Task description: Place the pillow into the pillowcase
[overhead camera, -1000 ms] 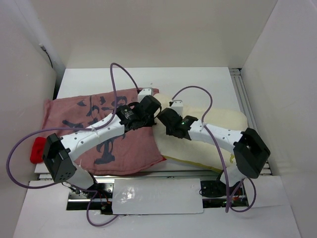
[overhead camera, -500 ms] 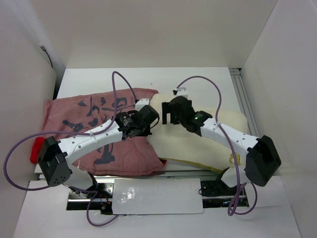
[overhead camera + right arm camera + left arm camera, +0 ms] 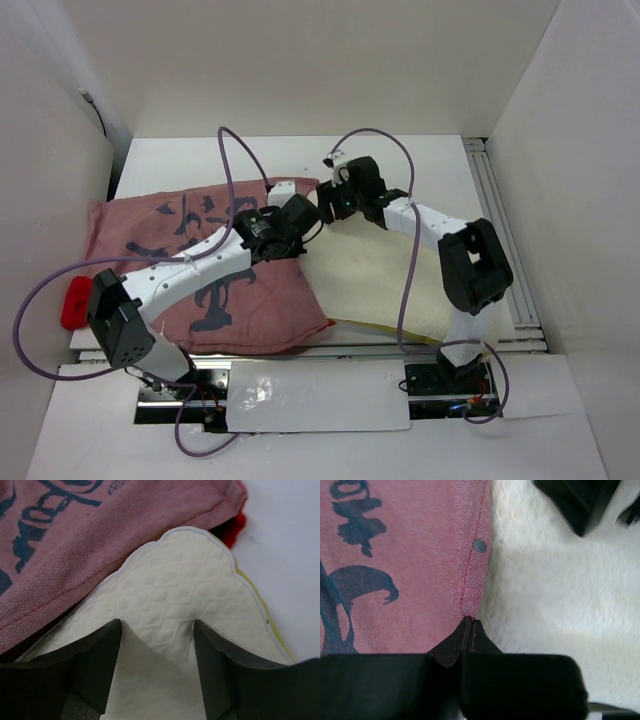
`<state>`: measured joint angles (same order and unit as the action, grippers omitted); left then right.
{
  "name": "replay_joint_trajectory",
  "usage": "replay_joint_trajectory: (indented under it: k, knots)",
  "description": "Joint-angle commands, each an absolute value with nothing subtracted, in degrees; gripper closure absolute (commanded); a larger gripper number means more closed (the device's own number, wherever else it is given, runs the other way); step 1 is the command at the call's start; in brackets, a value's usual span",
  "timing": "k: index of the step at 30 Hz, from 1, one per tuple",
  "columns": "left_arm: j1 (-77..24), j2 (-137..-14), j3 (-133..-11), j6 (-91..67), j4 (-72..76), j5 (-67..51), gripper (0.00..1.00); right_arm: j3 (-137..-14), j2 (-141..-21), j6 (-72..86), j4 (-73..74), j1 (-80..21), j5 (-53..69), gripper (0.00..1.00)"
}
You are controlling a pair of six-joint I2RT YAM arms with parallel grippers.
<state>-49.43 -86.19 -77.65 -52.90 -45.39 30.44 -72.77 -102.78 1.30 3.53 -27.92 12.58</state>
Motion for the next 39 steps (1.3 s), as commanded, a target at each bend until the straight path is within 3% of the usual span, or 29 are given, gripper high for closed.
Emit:
replay_joint_trajectory:
  k: [1,3,4,5,12,20,27,33,39]
  knots:
    - [-46.3,-88.9,-82.3,-55.4,-47.7,33.0,1.0,-77.1,-105.8,-3.7,4.2,-26.8,26.5,0.39]
    - [-45.1,-90.1,-84.5,-56.2,-49.2,33.7,1.0,-75.5,-104.9,-3.7,4.7,-26.8,30.1,0.7]
    - [-45.1,-90.7,-84.6,-57.1,-49.9,34.3,1.0,-72.6,-103.6,-3.7,4.0,-26.8,30.1,0.93]
    - [-45.1,-90.7,-84.6,-57.7,-49.9,34.8,1.0,-70.6,-100.1,-2.5,2.6,-26.8,30.1,1.0]
    - [-44.6,-90.7,-86.4,-57.7,-49.9,36.8,1.0,-57.2,-85.6,0.4,-5.9,-30.7,28.2,1.0]
    - [-44.6,-93.8,-93.2,-55.7,-49.4,41.5,1.0,-51.6,-85.6,2.0,-4.7,-35.5,30.3,1.0]
    - [-43.5,-96.8,-95.9,-55.7,-50.5,41.5,1.0,-39.2,-77.4,3.0,-16.6,-42.4,30.8,1.0]
    - [-44.1,-97.8,-95.9,-57.7,-51.2,41.5,1.0,-40.3,-78.7,0.5,-17.4,-44.8,31.7,1.0]
    - [-44.7,-96.2,-96.4,-58.3,-51.2,43.2,1.0,-42.1,-83.8,-5.4,-17.2,-45.4,43.6,1.0]
